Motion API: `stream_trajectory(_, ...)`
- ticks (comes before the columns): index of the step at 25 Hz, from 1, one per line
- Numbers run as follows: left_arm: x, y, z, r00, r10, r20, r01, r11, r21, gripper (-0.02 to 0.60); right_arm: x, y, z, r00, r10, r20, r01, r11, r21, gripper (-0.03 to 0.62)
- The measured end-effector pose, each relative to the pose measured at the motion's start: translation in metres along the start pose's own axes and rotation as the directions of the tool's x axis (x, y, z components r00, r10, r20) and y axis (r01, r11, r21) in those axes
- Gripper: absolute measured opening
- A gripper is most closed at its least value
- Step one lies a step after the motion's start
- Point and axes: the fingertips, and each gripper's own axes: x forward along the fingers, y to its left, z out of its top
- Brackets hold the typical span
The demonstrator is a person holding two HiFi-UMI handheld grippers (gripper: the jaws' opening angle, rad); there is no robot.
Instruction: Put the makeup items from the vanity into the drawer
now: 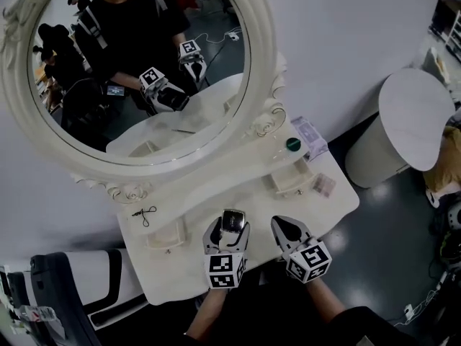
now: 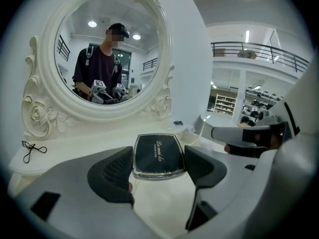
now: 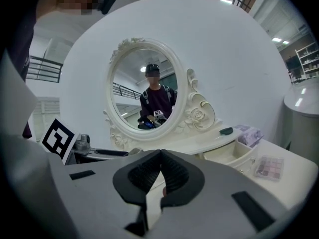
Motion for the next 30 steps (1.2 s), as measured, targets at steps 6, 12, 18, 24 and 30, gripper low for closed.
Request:
stream_trajectory(6,-0.007,-0.026,0.02,0.994,-0.086,0.071,0.085,0.996,0.017,0.328,-0.014,0.0,0.01,0.998,-0.045,0.045,0.046,0.999,-0.011,0.023)
stream_trajectory(12,-0.009,-0.036,0.023,0.984,-0.159,0.081,0.157,0.987,0.03,0.328,-0.019,0.004,0.016,0.993,-0.094,0.078,0.096,0.995,-0.02,0.023)
stream_trajectory(18,-0.009,-0.037,0.025,0.971,-0.224,0.085,0.22,0.974,0.05,0.328,-0.027,0.004,0.016,0.979,-0.171,0.111,0.174,0.985,-0.014,0.023)
stream_trajectory(24,-0.003,-0.044,0.024,0.95,-0.305,0.072,0.3,0.951,0.068,0.328,-0.038,0.002,0.014,0.957,-0.256,0.135,0.26,0.966,-0.012,0.023)
stream_trajectory(30,0.009,-0.057,0.024,0.934,-0.353,0.051,0.349,0.934,0.07,0.328,-0.046,-0.012,0.015,0.941,-0.311,0.133,0.316,0.949,-0.017,0.023)
